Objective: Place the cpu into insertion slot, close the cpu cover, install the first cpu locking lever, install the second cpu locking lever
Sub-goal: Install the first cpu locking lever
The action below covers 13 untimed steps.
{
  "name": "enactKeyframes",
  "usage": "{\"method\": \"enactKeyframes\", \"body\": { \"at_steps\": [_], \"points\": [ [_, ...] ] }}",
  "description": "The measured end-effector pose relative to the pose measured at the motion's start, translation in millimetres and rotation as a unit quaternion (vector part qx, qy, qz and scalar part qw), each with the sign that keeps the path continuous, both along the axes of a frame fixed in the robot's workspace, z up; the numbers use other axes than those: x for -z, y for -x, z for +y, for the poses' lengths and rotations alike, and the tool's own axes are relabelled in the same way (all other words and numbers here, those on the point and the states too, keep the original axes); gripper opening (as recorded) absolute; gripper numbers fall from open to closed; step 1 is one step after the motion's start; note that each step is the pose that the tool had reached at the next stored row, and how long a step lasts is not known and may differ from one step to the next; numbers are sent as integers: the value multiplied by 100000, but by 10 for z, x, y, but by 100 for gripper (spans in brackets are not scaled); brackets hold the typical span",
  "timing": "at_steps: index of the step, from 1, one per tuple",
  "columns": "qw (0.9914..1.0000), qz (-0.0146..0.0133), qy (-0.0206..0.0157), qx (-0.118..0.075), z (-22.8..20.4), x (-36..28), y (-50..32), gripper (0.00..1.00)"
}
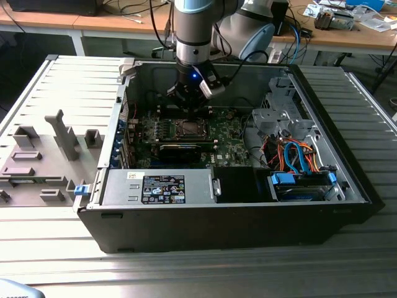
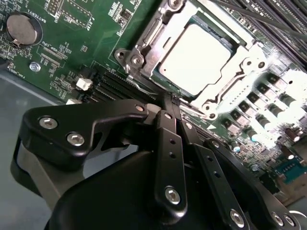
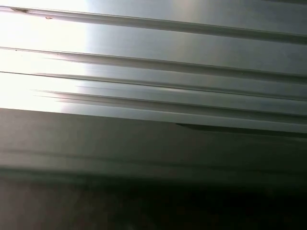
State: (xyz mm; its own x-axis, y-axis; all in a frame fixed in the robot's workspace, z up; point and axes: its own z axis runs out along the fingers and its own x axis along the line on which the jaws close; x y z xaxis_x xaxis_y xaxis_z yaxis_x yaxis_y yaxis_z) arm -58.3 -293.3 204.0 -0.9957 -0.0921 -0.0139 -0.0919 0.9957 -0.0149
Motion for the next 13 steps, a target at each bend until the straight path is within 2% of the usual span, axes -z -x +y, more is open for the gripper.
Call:
{"method": "enactKeyframes", "body": {
  "at_steps": [5, 13],
  "points": [
    [100000, 5, -1, -59, -2, 31, -34, 11],
    [100000, 5, -23, -72, -18, 33, -49, 11]
  ]
}}
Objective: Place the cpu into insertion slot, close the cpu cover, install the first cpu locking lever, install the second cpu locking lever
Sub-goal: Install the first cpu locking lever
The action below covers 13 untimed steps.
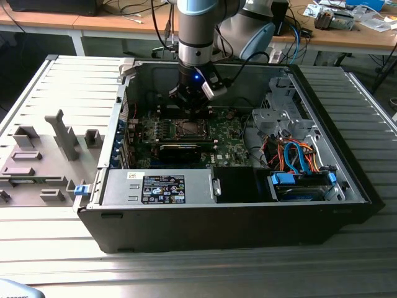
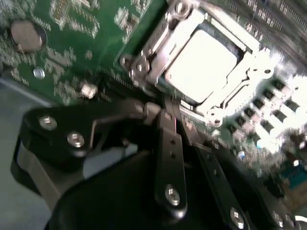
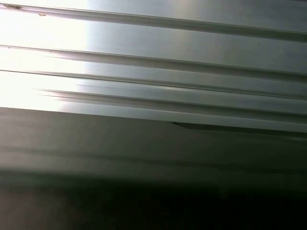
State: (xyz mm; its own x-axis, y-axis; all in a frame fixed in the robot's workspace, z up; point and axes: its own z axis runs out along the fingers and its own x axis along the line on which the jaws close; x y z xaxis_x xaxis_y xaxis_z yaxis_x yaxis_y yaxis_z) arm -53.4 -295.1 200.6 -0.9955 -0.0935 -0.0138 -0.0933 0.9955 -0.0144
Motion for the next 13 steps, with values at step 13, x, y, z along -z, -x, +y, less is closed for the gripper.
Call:
{"method": "enactKeyframes", "body": {
  "at_steps": [13],
  "points": [
    [100000, -14, -11, -77, 1, -141, -52, 11]
  ]
}}
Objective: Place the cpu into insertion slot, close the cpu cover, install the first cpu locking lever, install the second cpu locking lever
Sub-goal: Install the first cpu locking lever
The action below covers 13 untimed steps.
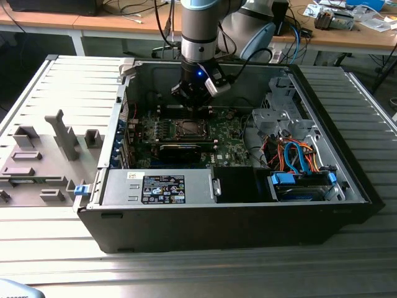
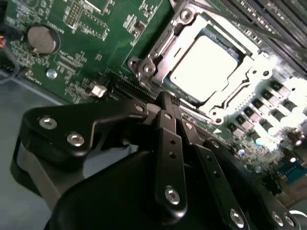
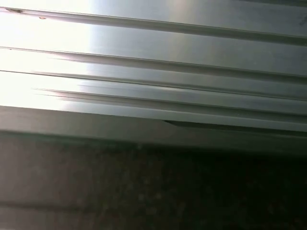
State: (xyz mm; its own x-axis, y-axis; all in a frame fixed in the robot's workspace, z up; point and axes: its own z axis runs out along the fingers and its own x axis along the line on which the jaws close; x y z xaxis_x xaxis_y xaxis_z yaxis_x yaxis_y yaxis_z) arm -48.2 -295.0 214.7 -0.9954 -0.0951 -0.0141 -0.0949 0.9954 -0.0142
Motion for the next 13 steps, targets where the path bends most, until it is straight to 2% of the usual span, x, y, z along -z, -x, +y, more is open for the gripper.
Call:
{"method": "enactKeyframes", "body": {
  "at_steps": [4, 6, 12, 13],
  "points": [
    [100000, 4, 0, 3, -6, -31, 0, 11],
    [100000, 4, 4, 4, -30, -32, 0, 11],
    [100000, 5, 3, 5, -183, -32, 0, 11],
    [100000, 4, 2, 0, -220, -32, 0, 11]
  ]
}}
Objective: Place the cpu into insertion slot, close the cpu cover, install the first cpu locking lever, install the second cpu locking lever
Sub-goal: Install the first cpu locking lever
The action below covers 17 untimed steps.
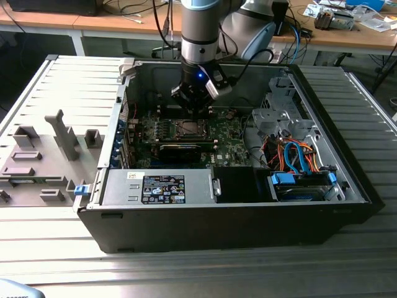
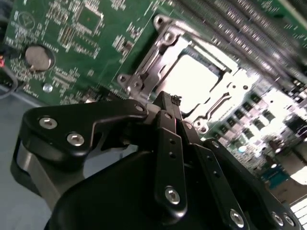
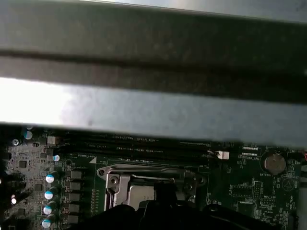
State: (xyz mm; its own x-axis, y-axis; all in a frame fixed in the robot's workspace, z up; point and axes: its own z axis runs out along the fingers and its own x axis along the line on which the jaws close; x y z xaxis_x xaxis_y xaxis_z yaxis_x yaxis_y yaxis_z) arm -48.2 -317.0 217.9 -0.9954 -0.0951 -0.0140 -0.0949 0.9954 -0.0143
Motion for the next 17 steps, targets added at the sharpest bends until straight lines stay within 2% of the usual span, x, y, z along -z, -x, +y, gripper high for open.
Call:
{"method": "enactKeyframes", "body": {
  "at_steps": [2, 17],
  "points": [
    [100000, 0, 1, 5, -75, 0, 0, 11],
    [100000, 0, -2, 5, -264, 0, 0, 11]
  ]
}}
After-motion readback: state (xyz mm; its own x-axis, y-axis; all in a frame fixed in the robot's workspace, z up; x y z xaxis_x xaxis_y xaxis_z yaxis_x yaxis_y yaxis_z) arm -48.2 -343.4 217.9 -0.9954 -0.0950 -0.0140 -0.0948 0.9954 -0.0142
